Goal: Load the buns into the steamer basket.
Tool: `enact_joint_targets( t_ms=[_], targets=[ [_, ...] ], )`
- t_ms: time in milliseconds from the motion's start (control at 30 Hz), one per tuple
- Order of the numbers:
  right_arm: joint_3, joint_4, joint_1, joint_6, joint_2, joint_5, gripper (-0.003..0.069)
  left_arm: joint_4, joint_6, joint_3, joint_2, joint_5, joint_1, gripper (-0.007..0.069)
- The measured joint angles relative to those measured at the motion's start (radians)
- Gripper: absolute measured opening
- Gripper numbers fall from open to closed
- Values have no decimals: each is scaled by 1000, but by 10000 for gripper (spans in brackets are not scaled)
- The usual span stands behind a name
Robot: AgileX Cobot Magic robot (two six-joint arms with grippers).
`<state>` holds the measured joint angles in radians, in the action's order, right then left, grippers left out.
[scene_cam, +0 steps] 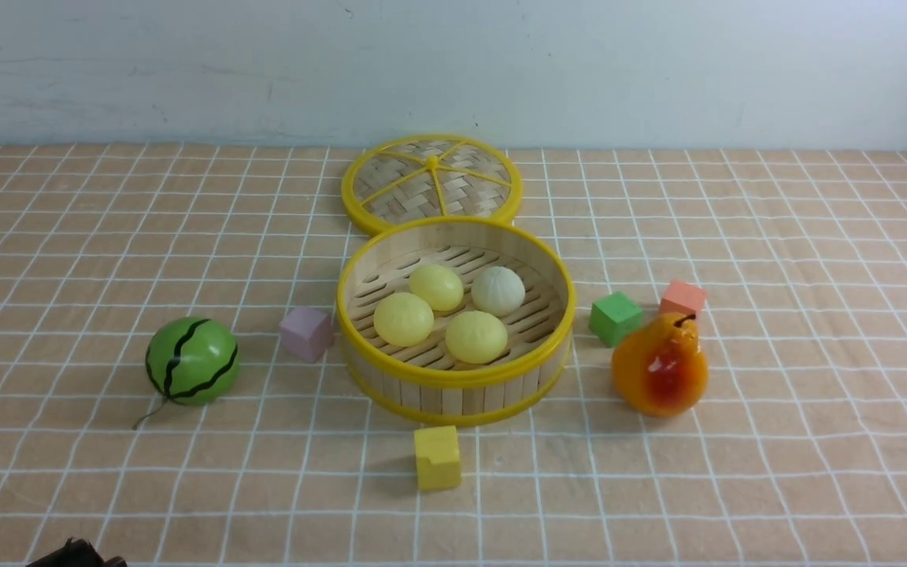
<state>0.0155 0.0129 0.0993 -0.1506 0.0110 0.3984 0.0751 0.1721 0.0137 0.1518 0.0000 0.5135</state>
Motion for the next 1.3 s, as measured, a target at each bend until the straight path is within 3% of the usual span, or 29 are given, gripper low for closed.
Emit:
enact_joint_targets(
  t_ms=[167,233,300,333,400,533,1300],
  targets=[
    [0,0,0,0,0,0,70,33,11,-5,-85,33,-183,183],
    [0,0,0,0,0,0,74,30,27,-13,-148,107,-306,110],
    [0,0,0,0,0,0,76,22,30,-24,-158,157,-351,68],
    [0,0,0,0,0,1,80,17,32,-37,-162,218,-385,4],
    [0,0,0,0,0,1,83,15,33,-40,-162,321,-407,-13],
    [0,0,0,0,0,1,88,20,43,-44,-162,376,-412,-13],
    [0,0,0,0,0,1,117,23,69,-44,-162,374,-413,-13]
  ],
)
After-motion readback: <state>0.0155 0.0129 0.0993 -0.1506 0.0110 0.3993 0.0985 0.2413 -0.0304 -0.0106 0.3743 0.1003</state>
